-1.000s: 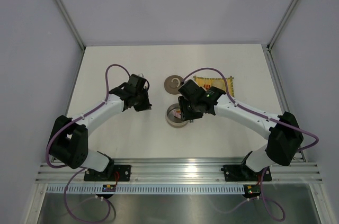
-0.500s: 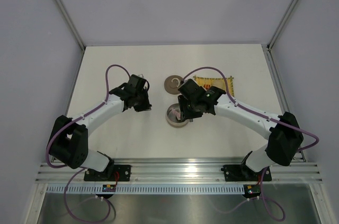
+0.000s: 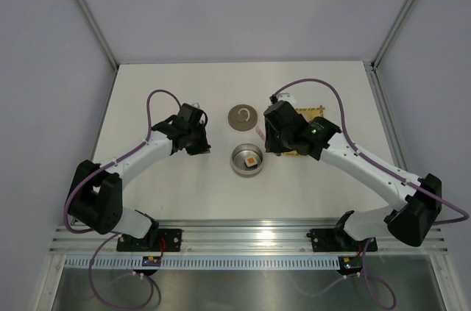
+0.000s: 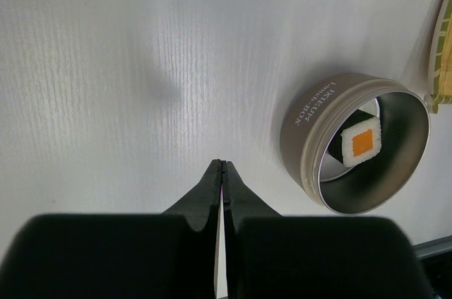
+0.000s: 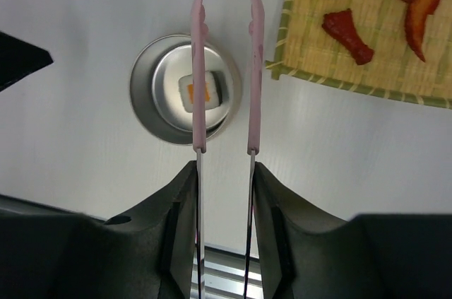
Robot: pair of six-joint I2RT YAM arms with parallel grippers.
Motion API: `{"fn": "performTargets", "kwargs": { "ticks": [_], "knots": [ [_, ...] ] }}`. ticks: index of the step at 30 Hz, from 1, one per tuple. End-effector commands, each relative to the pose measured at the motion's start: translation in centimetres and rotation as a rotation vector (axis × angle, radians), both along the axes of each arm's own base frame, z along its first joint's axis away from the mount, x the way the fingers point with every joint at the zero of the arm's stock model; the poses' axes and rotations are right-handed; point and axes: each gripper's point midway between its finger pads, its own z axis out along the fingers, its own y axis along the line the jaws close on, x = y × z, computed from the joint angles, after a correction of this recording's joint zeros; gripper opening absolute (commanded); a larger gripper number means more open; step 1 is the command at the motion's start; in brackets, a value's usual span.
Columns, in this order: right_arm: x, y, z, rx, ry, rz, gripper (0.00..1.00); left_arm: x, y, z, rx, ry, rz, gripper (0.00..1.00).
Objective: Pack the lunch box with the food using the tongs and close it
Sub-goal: Place the fake food in the packing box, then pick up the fake food from the plate.
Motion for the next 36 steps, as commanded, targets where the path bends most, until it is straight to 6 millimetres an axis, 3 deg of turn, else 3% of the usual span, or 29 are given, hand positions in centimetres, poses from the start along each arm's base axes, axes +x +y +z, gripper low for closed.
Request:
{"fn": "performTargets", "kwargs": {
  "ticks": [1, 6, 13, 26, 36],
  "knots": [
    [0.6, -3.6, 0.0, -0.024, -0.016, -0.106, 0.41, 0.4, -0.1, 0.8, -0.013, -0.041, -0.017, 0.00],
    [0.9, -6.1, -2.1, -0.027, 0.041, -0.144, 0.41, 0.5, -0.3, 0.9, -0.019, -0.043, -0.023, 0.00],
    [2.2, -6.9, -3.2, -0.037, 0.050, -0.167, 0.41, 0.4, -0.4, 0.7, -0.021, -0.037, -0.025, 0.00],
    [6.3, -6.1, -4.8, -0.042, 0.056, -0.172, 0.43, 0.3, -0.2, 0.6, -0.011, -0.034, -0.027, 0.00],
    [8.6, -5.5, -4.6, -0.028, 0.035, -0.177, 0.44, 0.3, -0.2, 0.5, -0.006, -0.029, -0.031, 0.00]
  ]
}}
